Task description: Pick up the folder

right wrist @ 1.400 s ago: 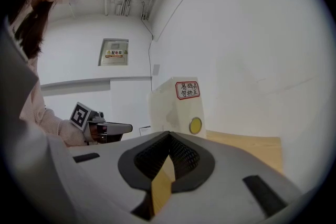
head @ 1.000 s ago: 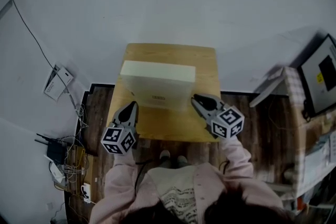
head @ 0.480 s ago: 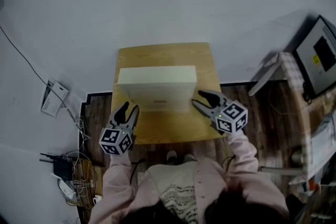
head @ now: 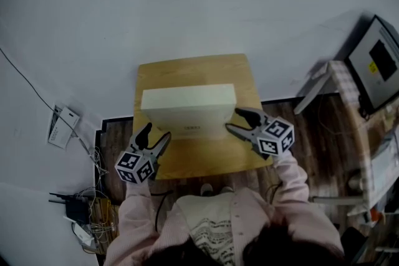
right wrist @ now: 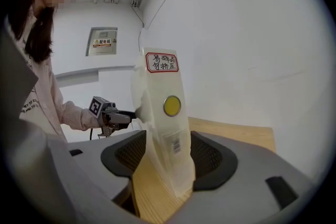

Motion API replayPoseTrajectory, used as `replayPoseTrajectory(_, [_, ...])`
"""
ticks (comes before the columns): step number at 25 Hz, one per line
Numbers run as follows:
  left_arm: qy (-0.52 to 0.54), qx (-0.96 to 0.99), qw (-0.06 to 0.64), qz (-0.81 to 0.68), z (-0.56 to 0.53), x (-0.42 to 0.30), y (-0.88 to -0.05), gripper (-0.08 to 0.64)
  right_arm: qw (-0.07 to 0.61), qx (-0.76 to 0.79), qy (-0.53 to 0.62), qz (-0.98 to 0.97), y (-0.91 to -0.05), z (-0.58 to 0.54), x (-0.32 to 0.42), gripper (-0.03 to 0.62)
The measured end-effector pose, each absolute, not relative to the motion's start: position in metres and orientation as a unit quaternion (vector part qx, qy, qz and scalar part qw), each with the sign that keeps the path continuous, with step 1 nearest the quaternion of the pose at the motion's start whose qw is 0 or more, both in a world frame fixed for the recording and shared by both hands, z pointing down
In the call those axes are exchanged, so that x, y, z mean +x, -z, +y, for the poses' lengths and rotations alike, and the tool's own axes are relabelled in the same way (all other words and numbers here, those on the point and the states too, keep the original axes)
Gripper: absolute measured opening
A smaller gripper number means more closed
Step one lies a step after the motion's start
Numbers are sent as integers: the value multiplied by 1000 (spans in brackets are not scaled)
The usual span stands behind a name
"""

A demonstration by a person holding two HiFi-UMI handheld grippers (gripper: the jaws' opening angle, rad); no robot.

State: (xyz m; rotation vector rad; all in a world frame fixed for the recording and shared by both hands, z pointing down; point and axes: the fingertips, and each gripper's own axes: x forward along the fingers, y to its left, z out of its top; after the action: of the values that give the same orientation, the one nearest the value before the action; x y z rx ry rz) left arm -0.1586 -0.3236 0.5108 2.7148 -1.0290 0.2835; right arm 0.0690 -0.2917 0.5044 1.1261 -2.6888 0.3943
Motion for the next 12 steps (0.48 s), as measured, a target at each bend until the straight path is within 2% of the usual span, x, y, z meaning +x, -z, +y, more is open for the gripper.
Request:
replayPoseTrajectory(9, [-148,943,135,-266,-330,-148,-530,397,117,354,-148,-916,-512,-301,61,347])
replayPoseTrajectory(12, [-153,946,141,-249,-333,-146,-533,414,121,348,-151,-917,-515,-306,59,351])
